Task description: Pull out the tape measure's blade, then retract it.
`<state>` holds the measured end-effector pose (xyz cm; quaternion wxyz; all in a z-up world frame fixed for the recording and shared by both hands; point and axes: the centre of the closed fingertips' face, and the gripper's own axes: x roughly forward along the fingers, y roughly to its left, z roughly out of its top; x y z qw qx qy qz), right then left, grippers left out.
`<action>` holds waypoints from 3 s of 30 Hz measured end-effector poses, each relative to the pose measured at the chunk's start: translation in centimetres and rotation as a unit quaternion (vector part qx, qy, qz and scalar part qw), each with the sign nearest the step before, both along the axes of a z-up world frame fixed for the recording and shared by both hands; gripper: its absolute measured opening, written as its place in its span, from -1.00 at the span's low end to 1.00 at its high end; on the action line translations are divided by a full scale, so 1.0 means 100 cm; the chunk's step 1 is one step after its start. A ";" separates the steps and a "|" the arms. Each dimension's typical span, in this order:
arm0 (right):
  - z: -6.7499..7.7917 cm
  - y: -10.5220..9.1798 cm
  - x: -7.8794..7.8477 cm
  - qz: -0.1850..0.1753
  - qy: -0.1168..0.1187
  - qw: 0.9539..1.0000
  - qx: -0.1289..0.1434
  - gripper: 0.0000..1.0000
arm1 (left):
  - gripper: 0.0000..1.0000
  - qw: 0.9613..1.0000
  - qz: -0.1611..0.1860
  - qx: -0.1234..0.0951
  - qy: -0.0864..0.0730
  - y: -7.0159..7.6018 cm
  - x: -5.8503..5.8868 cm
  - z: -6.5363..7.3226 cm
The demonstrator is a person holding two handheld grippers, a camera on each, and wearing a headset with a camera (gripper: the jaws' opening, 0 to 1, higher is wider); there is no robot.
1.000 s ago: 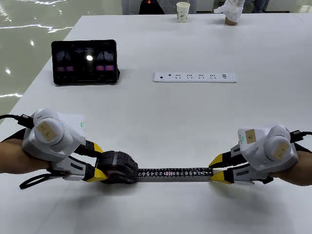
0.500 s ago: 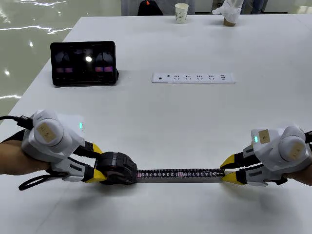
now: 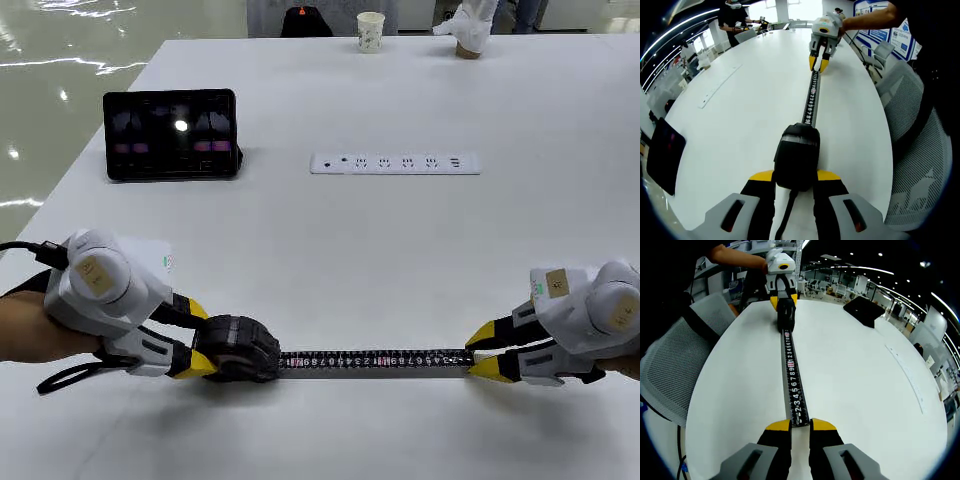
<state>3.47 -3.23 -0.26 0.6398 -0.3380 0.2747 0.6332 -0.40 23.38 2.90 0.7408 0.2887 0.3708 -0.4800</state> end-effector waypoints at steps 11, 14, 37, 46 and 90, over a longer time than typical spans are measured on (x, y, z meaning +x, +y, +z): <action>0.000 -0.010 0.001 -0.008 0.001 1.000 -0.001 -0.82 | -0.54 1.000 -0.001 0.001 0.001 0.001 0.001 -0.001; -0.001 -0.010 0.002 -0.011 0.000 1.000 -0.001 -0.82 | -0.54 1.000 -0.001 0.002 0.001 0.001 0.002 -0.001; -0.003 -0.008 0.007 -0.005 -0.019 0.999 -0.035 -0.76 | -0.52 1.000 -0.002 0.029 -0.008 -0.001 0.002 -0.001; 0.003 -0.011 0.010 -0.020 -0.020 0.999 -0.026 -0.66 | -0.51 0.999 -0.003 0.035 -0.015 0.000 0.002 0.000; 0.011 -0.030 -0.044 -0.112 0.005 0.994 -0.008 0.16 | 0.41 0.990 0.135 -0.033 -0.009 0.009 -0.053 0.008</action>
